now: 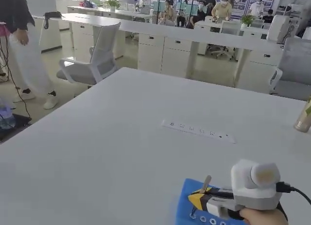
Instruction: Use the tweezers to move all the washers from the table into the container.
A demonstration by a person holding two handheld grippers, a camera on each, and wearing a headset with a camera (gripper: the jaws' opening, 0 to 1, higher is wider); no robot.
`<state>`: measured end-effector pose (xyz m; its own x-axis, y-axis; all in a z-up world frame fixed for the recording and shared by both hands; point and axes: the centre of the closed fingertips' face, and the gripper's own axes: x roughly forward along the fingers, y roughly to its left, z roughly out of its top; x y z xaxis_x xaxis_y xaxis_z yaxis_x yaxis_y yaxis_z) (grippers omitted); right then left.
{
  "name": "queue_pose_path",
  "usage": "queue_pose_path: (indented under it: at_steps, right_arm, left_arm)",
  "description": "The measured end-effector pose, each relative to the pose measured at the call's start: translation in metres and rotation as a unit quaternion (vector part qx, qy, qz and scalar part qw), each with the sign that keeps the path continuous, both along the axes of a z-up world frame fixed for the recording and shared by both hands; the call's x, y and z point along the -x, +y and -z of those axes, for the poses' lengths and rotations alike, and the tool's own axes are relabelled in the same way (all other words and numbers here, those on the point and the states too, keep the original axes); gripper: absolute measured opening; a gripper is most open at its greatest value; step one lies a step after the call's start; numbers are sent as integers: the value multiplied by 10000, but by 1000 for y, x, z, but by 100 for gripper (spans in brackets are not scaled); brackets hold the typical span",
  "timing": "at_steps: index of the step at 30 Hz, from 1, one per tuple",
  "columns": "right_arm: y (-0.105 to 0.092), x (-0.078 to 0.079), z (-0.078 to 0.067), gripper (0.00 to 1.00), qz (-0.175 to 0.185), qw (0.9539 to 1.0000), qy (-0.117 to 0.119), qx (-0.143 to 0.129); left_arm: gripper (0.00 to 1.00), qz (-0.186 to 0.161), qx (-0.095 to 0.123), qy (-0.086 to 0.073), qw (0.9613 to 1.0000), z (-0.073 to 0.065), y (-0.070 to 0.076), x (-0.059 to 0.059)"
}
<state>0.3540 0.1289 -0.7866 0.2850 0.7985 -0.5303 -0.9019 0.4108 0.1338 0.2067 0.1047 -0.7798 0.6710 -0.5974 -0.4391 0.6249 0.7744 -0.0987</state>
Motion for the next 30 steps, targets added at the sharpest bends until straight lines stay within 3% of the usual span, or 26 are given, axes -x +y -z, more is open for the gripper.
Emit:
queue_pose_path:
  at_steps: [4,9,10,12,15,22,25,28,30]
  right_arm:
    - [-9,15,-17,4,-181,9996,-210,-80]
    - [-25,35,-27,4,-435,9983,-350,-153]
    - [-28,40,-28,4,-488,9980,-373,-142]
    - [-35,53,-30,4,-569,9974,-447,-56]
    - [-48,70,-25,4,-678,9966,-471,73]
    - [-64,113,-4,3,-1146,9917,-378,439]
    - [-64,132,8,3,-1418,9880,-280,552]
    - [-61,147,16,3,-1629,9847,-235,569]
    - [-58,156,16,3,-1757,9831,-154,496]
  left_arm:
    - [61,27,-14,-32,10000,-1,0,0]
    - [51,138,57,-40,9999,-3,-3,3]
    - [49,222,274,-140,9993,-11,-8,3]
    - [45,373,607,-118,9974,-19,-16,7]
    - [29,479,331,-116,9982,-14,-14,9]
    - [1,1030,402,-91,9938,-20,-24,21]
    - [5,1231,216,-236,9919,-27,-25,20]
    - [12,1489,231,-295,9881,-38,-29,19]
    - [12,1866,205,-331,9817,-46,-36,22]
